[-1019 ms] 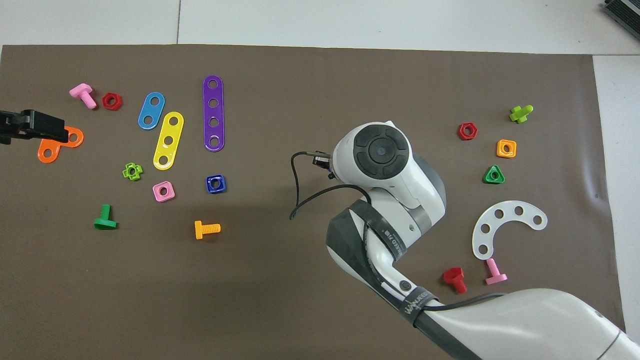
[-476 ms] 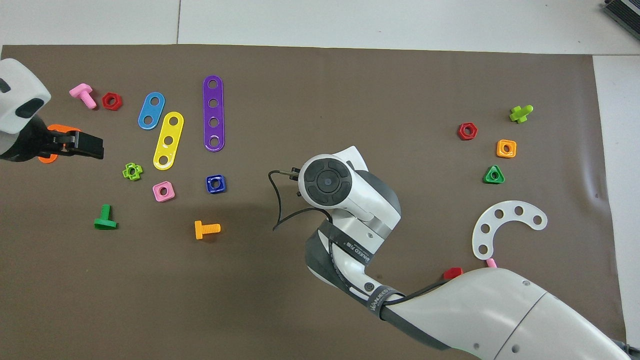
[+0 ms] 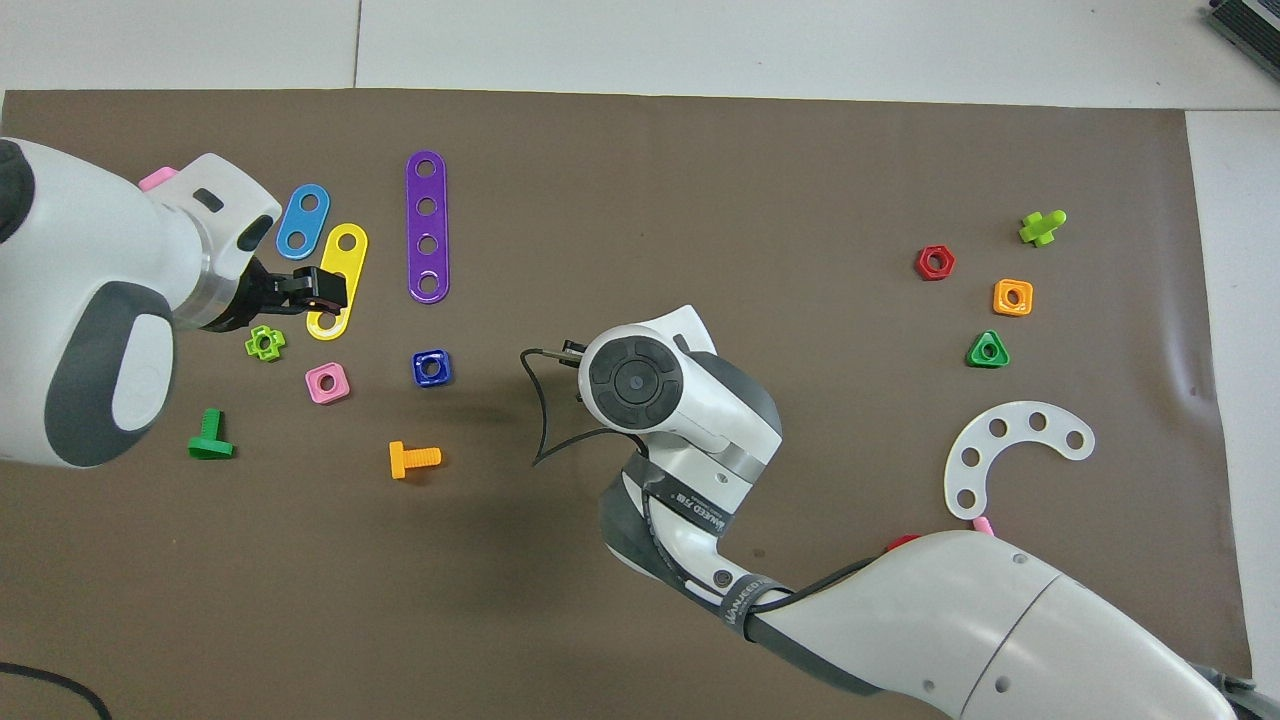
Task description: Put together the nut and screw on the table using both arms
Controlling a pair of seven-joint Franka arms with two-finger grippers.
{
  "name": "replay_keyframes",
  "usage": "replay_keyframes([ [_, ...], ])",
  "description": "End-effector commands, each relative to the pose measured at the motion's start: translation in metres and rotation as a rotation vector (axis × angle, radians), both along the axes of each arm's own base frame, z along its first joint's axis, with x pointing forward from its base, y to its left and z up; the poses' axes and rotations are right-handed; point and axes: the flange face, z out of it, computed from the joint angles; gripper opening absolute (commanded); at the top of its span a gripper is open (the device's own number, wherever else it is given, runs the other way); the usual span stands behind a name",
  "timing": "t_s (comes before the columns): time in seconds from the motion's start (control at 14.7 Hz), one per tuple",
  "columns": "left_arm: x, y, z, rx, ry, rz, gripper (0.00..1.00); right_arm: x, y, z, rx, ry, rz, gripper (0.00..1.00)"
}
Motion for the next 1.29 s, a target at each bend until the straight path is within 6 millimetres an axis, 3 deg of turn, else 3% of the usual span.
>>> replay_keyframes([
  [0.0, -0.007, -0.014, -0.033, -0.009, -0.03, 0.052, 0.94, 0.008, -0.014, 0.039, -0.028, -0.057, -0.022, 1.0],
  [0.14, -0.01, -0.031, -0.059, -0.01, -0.017, 0.044, 0.93, 0.018, -0.045, 0.089, -0.065, -0.099, -0.062, 1.0],
  [0.34, -0.009, -0.062, -0.112, -0.008, 0.01, 0.067, 0.91, 0.03, -0.099, 0.142, -0.119, -0.084, -0.025, 1.0],
  [0.61, -0.015, -0.075, -0.159, 0.007, 0.044, 0.059, 0.87, 0.052, -0.205, 0.197, -0.106, -0.041, 0.019, 1.0],
  [1.02, -0.027, -0.067, -0.179, 0.019, 0.045, 0.008, 0.8, 0.034, -0.351, 0.267, -0.092, 0.049, 0.132, 1.0],
  [1.22, -0.025, -0.067, -0.178, 0.018, 0.042, 0.006, 0.73, 0.011, -0.409, 0.297, -0.065, 0.096, 0.163, 1.0],
])
